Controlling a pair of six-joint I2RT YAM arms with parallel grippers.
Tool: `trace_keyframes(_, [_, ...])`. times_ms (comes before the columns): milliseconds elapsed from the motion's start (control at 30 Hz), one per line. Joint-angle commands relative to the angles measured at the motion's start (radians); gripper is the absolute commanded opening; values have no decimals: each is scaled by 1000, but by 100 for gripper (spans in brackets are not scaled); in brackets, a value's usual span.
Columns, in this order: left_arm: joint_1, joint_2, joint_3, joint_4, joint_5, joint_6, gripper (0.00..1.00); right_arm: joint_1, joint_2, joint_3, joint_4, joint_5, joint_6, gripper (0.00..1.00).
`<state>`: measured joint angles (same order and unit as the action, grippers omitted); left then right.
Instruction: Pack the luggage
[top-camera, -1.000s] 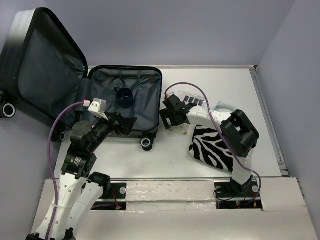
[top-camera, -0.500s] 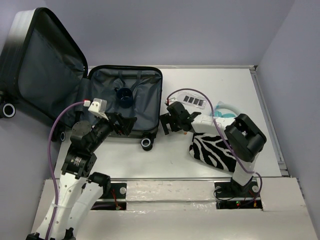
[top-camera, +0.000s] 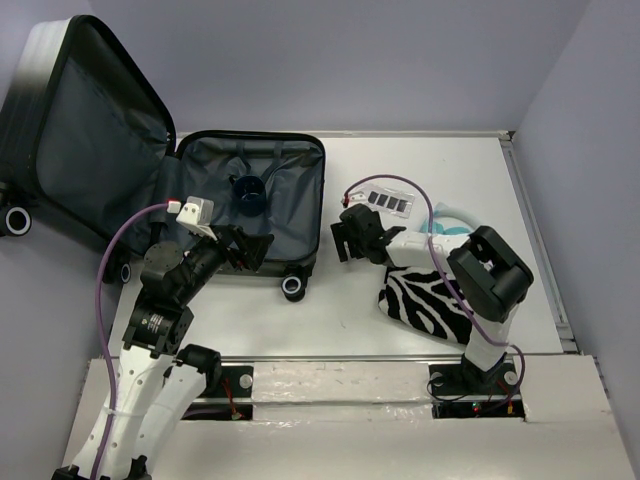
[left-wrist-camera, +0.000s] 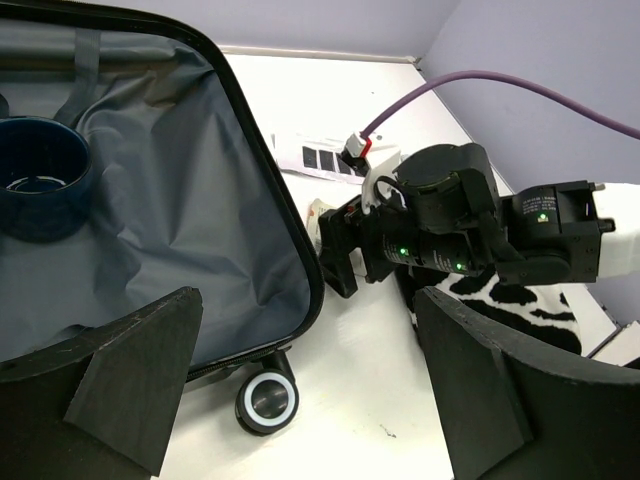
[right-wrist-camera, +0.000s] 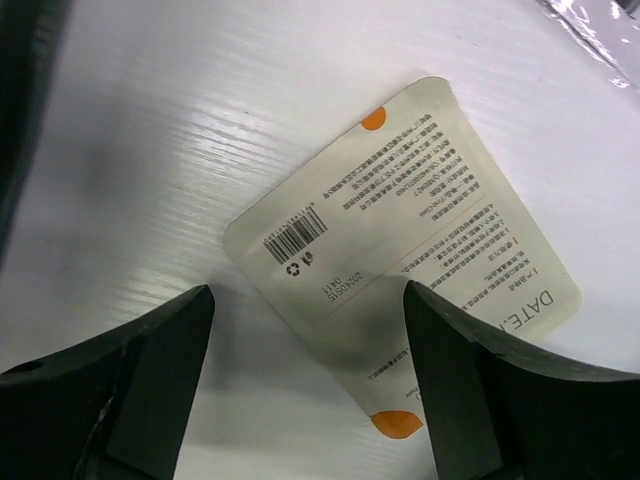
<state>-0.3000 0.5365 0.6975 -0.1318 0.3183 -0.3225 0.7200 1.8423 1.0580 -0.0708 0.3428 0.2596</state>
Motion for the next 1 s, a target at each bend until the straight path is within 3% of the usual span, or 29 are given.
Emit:
trace_keyframes(0, [-4,-3,5,38,24,7,99,-7,-49,-50,-109,91,-11,81])
trace_keyframes(200, [-4,-3,8,41,25,7,99,-7,-112,-26,-130,62,-48,94])
trace_keyframes(367, [-4,-4,7,40,25,5,99,-7,-72,45,-165,49,-141,97])
trace_keyframes(667, [-4,-7,7,40,25,7,99,-91,46,143,-190,-201,-281,99])
trace_keyframes(767, [-4,-7,7,40,25,5,99,-119,92,172,-201,-206,-286,100])
trace_keyframes(900, [-4,-12,5,38,25,7,99,-119,167,236,-273,-202,-277,92])
trace_keyframes(967, [-4,-13,7,38,25,7,99,-119,190,260,-320,-224,-250,77])
